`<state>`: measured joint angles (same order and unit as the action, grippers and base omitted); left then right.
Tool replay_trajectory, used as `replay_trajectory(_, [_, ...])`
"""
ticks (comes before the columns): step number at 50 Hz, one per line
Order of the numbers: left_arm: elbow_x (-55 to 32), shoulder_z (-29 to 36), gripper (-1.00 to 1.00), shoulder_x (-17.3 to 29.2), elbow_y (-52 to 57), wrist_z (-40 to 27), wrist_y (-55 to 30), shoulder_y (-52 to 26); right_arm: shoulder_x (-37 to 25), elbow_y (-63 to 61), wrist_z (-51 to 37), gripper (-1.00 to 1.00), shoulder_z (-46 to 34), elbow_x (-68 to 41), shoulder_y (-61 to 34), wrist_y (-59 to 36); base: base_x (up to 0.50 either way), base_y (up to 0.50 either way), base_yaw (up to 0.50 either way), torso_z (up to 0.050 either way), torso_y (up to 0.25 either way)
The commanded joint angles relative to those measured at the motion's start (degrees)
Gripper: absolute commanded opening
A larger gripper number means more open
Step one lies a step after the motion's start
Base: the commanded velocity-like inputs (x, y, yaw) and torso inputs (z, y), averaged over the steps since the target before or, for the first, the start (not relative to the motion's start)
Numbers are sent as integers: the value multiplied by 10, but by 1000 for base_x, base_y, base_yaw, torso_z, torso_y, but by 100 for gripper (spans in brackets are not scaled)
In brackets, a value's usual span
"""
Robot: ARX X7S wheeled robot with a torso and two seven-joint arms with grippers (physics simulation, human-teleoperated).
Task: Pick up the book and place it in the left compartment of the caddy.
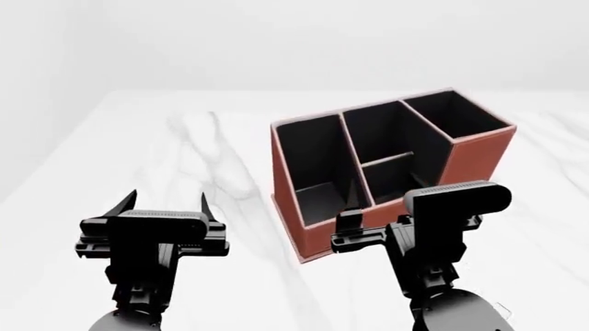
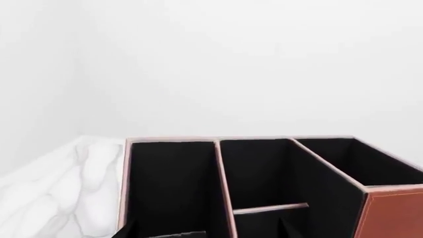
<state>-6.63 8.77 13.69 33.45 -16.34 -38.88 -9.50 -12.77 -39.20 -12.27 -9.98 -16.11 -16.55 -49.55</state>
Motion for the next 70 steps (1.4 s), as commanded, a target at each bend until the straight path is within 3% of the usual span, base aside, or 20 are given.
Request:
replay_trajectory(1, [-2,-18,100,-10,7,16,1,2,6,-9,18,100,13,4,-1,-1,500,0,0,0,0])
replay_trajectory(22, [-8,-17,100,-6,8,11,1,0,7,-16,5,100,18,-16,-22,-48,218,0,0,0,1])
replay_trajectory(29, [-9,-16,100,-3,9,10,2,3,7,-62,7,100,50,-67,-80,-196,0,0,0,0,0])
replay_trajectory(34, [-10,-15,100,-2,11,8,0,2,8,-142,-24,100,101,-88,-157,-374,0,0,0,0,0])
replay_trajectory(36, [-10,-14,100,-2,9,7,2,3,4,-142,-73,100,146,-166,-171,-404,0,0,0,0,0])
replay_trajectory(39, [-10,-12,100,-1,9,6,4,5,-83,-45,-311,100,199,-424,-215,-404,0,0,0,0,0])
replay_trajectory(43, [-12,-13,100,0,10,5,2,5,-169,7,-655,100,141,-767,-262,-343,0,0,0,0,0])
replay_trajectory(45, [-12,-13,100,0,11,4,0,4,-200,22,-751,100,119,-939,-269,-304,0,0,0,0,0])
replay_trajectory(57, [-14,-14,100,4,10,1,1,4,-461,-32,-776,100,-119,-1023,-321,27,0,0,0,0,0])
replay_trajectory(63, [-14,-9,100,6,10,0,-2,0,-517,-48,-774,100,-159,-1024,-287,96,0,0,0,0,0])
replay_trajectory(70, [-15,-7,100,8,11,-2,-5,-1,-587,-63,-760,100,-154,-1024,-209,170,0,0,0,0,0])
